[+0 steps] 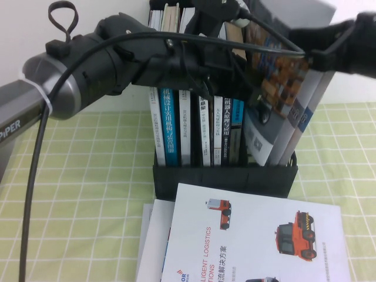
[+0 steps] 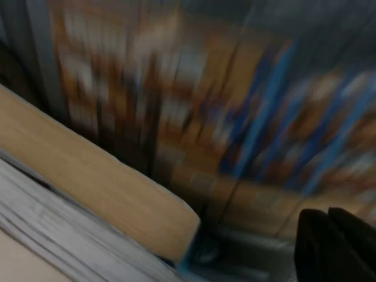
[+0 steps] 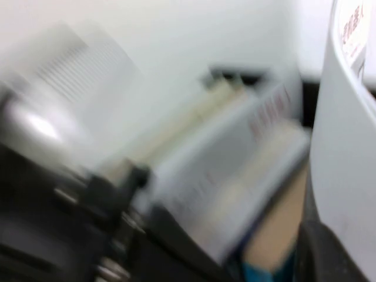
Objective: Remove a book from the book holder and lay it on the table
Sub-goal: Pick up the right side book from the book shelf, then place the picked book on the book
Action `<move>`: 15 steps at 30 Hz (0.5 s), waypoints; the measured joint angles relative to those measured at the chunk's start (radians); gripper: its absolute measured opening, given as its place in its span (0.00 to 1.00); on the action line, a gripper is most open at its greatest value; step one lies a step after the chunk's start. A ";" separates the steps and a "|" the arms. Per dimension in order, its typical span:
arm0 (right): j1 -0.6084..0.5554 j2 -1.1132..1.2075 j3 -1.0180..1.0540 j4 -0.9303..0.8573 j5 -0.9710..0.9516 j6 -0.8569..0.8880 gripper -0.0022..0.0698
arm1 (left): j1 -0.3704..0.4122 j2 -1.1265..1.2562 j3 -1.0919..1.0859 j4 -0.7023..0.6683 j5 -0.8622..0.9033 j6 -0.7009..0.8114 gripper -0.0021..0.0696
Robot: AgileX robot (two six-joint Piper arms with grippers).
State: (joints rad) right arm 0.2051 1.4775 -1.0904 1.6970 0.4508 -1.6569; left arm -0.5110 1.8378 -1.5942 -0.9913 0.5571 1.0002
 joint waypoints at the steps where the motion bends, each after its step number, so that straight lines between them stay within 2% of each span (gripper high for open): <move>1: 0.000 -0.023 0.000 -0.002 0.009 0.000 0.06 | 0.000 -0.007 0.000 0.014 0.010 -0.012 0.03; 6: 0.000 -0.172 0.000 -0.012 0.123 0.042 0.06 | 0.000 -0.074 0.000 0.135 0.065 -0.110 0.03; 9: 0.000 -0.247 -0.003 -0.093 0.207 0.130 0.06 | 0.010 -0.135 0.000 0.200 0.122 -0.170 0.03; 15: 0.000 -0.353 -0.060 -0.281 0.368 0.294 0.06 | 0.108 -0.269 -0.002 0.217 0.306 -0.276 0.03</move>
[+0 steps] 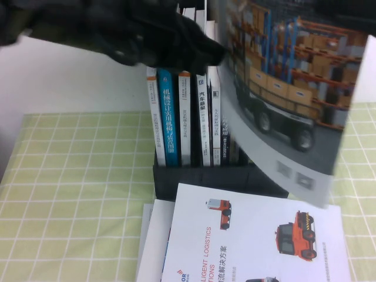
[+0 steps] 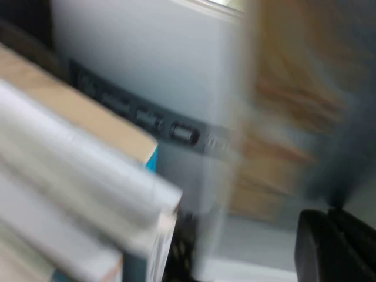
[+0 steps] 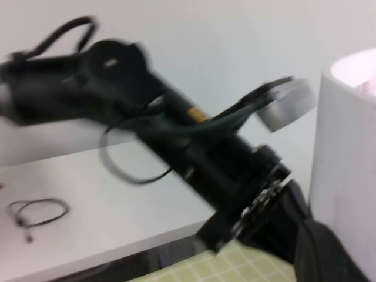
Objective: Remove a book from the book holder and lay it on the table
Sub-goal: Place the picked book on the book
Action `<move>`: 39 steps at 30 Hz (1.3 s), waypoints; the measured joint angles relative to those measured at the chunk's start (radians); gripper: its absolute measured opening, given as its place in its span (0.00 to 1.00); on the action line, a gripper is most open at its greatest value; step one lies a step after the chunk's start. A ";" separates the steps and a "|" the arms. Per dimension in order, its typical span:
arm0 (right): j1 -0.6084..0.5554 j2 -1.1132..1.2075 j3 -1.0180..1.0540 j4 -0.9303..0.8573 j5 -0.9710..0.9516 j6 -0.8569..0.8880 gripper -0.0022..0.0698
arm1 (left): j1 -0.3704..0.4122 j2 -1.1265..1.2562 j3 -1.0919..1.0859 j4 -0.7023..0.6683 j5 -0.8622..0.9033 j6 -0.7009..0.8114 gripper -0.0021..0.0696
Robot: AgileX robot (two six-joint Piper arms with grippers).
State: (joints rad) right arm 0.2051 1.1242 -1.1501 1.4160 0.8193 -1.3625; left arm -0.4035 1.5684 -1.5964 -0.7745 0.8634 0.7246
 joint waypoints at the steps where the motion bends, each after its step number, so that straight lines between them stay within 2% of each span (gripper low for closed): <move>1: 0.000 -0.013 -0.018 -0.017 0.036 0.012 0.06 | 0.026 -0.023 0.000 0.006 0.035 -0.012 0.03; 9: 0.001 -0.056 -0.173 -0.174 0.308 0.163 0.06 | 0.255 -0.202 -0.002 0.052 0.209 -0.144 0.03; 12: 0.010 -0.058 -0.185 -0.259 0.350 0.184 0.06 | 0.347 -0.268 -0.002 0.096 0.231 -0.213 0.03; 14: 0.036 -0.053 -0.186 -0.335 0.354 0.208 0.06 | 0.381 -0.308 0.022 0.103 0.235 -0.233 0.03; 19: 0.204 -0.004 -0.186 -0.635 0.328 0.317 0.06 | 0.397 -0.414 0.157 0.098 0.235 -0.247 0.03; 26: 0.527 0.131 -0.186 -1.271 0.196 0.691 0.06 | 0.397 -0.522 0.384 0.075 0.191 -0.251 0.03; 31: 0.683 0.257 -0.186 -1.652 0.165 0.926 0.06 | 0.397 -0.561 0.494 0.072 0.189 -0.251 0.03; 39: 0.816 0.495 -0.186 -1.746 0.078 1.094 0.06 | 0.397 -0.584 0.528 0.070 0.185 -0.243 0.03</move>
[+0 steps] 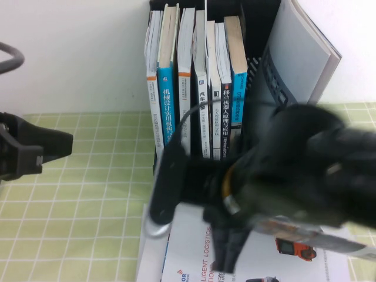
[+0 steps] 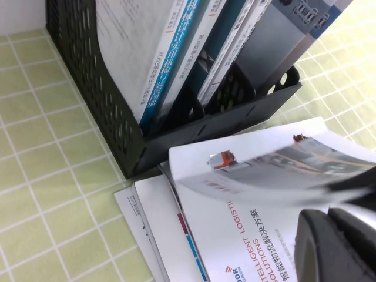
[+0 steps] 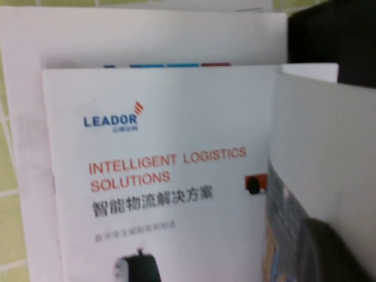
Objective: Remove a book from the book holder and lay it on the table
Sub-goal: Place the picked book on the book
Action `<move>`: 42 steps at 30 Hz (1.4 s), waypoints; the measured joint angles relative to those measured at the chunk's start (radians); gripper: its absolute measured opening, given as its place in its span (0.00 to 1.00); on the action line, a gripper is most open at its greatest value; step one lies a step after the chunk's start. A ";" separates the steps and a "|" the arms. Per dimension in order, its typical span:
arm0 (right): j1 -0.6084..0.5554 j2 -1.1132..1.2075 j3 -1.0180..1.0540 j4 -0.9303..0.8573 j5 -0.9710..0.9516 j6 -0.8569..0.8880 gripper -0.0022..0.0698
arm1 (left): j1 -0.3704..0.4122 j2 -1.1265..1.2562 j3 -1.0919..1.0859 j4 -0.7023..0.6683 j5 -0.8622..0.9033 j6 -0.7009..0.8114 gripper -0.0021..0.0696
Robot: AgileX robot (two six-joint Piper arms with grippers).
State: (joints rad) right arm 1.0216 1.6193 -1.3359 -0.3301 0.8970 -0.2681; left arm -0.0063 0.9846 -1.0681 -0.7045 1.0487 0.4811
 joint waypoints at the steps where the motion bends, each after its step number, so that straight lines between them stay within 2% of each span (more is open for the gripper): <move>1: 0.017 0.033 0.000 -0.016 -0.017 0.022 0.06 | 0.000 0.000 0.001 -0.002 0.000 0.003 0.03; 8: 0.094 0.227 0.000 -0.035 -0.106 0.056 0.06 | 0.000 0.000 0.001 -0.006 0.000 0.006 0.03; 15: 0.100 0.288 0.000 -0.019 -0.142 0.019 0.06 | -0.086 0.000 0.001 0.054 -0.004 0.006 0.03; 18: 0.100 0.286 0.000 0.010 -0.167 -0.051 0.11 | -0.107 0.000 0.001 0.081 -0.004 0.006 0.03; 22: 0.100 0.282 0.000 0.053 -0.195 -0.101 0.25 | -0.113 0.000 0.001 0.102 -0.006 -0.002 0.03; 29: 0.100 0.272 0.000 0.085 -0.165 -0.114 0.66 | -0.113 0.000 0.001 0.105 -0.008 -0.004 0.03; 32: 0.100 0.242 0.000 0.093 -0.138 -0.120 0.74 | -0.113 0.000 0.001 0.105 -0.008 -0.004 0.03; 36: 0.100 0.152 0.000 0.095 -0.100 -0.126 0.75 | -0.113 0.000 0.001 0.109 -0.008 -0.004 0.03; 38: 0.100 0.082 0.000 0.095 -0.078 -0.128 0.72 | -0.113 0.000 0.001 0.111 -0.008 -0.004 0.03; 40: 0.100 0.009 0.000 0.088 -0.055 -0.129 0.64 | -0.113 0.000 0.001 0.111 -0.005 -0.004 0.03; 42: 0.100 -0.067 0.000 0.074 -0.031 -0.129 0.51 | -0.113 0.000 0.001 0.111 0.006 -0.005 0.03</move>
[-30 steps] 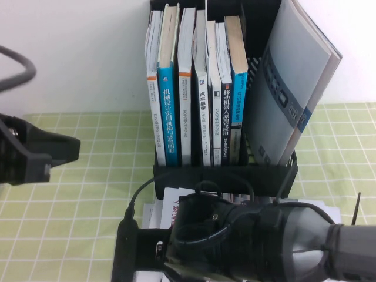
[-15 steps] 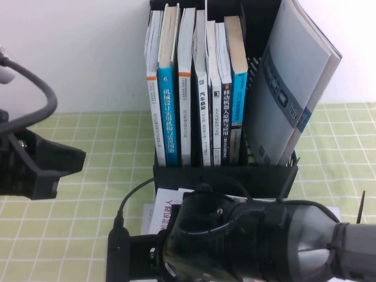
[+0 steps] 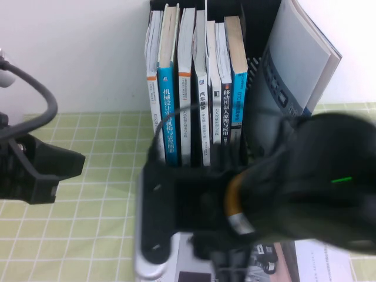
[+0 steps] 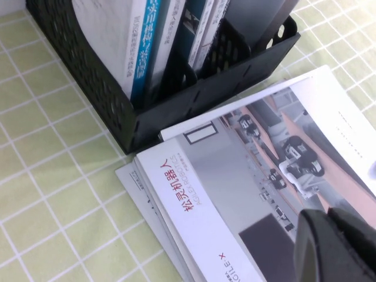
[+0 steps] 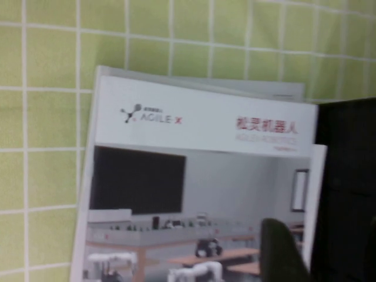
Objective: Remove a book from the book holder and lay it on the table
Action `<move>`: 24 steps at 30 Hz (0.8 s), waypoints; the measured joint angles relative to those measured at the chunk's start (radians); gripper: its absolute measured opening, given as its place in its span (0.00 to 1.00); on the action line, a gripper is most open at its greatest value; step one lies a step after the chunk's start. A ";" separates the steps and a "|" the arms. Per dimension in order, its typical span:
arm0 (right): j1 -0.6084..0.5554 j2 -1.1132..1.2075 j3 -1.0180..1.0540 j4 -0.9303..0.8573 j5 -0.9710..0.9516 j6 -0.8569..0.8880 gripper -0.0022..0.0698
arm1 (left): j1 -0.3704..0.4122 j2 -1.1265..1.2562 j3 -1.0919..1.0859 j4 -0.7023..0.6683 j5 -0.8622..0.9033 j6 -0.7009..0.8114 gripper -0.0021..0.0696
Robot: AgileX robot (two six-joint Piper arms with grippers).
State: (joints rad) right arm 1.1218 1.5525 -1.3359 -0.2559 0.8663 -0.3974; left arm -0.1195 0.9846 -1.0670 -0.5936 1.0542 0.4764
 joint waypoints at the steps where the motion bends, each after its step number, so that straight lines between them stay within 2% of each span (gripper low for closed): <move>1: 0.000 -0.043 0.000 -0.010 0.015 0.000 0.42 | 0.000 0.000 0.000 0.000 0.002 0.000 0.03; 4: 0.000 -0.168 0.000 -0.036 0.064 0.010 0.17 | 0.000 -0.020 0.000 0.000 0.005 0.000 0.03; 7: -0.009 -0.282 0.000 -0.034 0.081 0.046 0.07 | 0.000 -0.065 0.006 0.002 -0.018 0.000 0.03; 12: -0.085 -0.461 0.085 0.038 -0.010 0.076 0.04 | 0.000 -0.240 0.093 0.017 -0.108 0.020 0.03; 17: -0.177 -0.611 0.337 0.050 -0.167 0.113 0.03 | 0.000 -0.487 0.309 0.102 -0.243 -0.083 0.03; 24: -0.329 -0.729 0.674 -0.013 -0.345 0.270 0.03 | 0.000 -0.679 0.601 0.071 -0.448 -0.142 0.03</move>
State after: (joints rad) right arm 0.7929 0.8237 -0.6616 -0.2690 0.5213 -0.1276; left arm -0.1195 0.3056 -0.4661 -0.5223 0.6059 0.3340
